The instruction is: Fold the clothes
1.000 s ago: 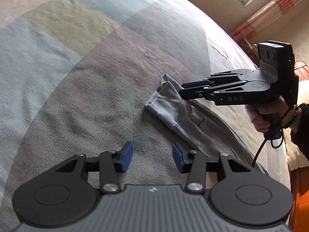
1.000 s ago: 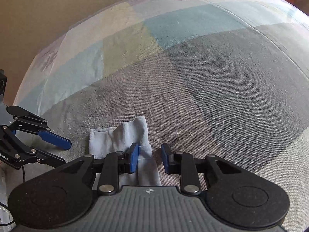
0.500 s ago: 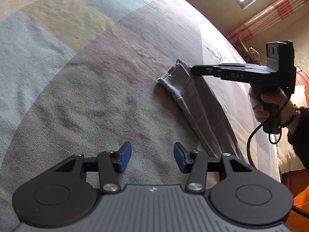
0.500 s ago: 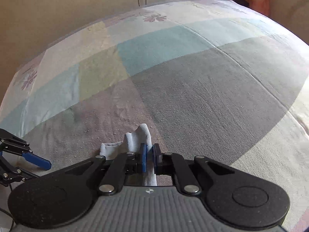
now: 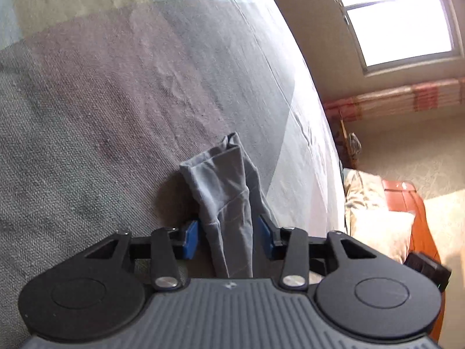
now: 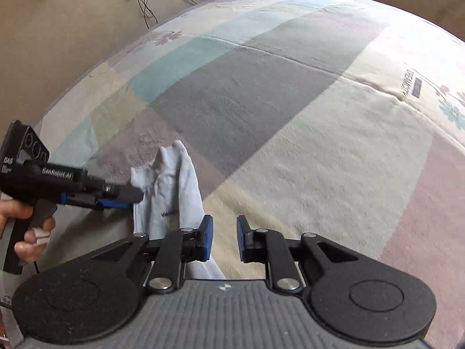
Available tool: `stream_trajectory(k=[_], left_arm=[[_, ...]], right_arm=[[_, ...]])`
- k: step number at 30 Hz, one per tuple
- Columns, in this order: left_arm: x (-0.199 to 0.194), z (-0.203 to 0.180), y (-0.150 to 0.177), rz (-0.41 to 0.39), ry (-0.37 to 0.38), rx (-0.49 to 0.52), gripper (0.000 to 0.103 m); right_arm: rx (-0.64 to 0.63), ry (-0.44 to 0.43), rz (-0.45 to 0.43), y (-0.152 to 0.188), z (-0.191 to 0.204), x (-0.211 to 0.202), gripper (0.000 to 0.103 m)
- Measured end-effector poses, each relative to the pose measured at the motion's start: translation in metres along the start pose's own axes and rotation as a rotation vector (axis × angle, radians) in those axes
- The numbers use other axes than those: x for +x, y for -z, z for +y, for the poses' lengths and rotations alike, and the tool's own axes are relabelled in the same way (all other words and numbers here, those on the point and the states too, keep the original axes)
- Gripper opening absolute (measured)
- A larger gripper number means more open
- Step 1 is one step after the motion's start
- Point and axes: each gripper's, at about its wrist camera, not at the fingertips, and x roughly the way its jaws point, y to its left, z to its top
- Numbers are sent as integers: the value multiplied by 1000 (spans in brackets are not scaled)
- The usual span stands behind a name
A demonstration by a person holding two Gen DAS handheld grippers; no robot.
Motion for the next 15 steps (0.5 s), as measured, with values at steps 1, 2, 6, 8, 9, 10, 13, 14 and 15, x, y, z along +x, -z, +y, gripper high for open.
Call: stream_trajectory(k=[1,2,6,8,9,10,13,14,15], left_arm=[[1,2,0,-14,-21,-14,25],[2,4,1,-28,-45,-24,20],[5,-5,11,-72,-118,33,12],[8,-19,14,-80,-174,100,12],[9,-24,16,-83,-197,131,12],[10,-30,17,-86,-218,161,12],[10,-36,18,-86,-239,193,12],[10,-37,18,-85,-242,197,12],[9,-38,18,-84,-244,201,12]], right_arm=[[12,-2,7,8,-4,-3,20],[23,-4,14,15,-8,-7,20],[69,-12,41,46,-25,-20,20],[93,-17,54,61,-33,-26,22],[93,-18,61,66,-35,-27,23],[77,-19,67,68,-33,-23,26],[11,-14,91,71,-23,-11,27],[-22,1,94,71,-18,-9,25],[-55,30,91,70,-14,-9,18]])
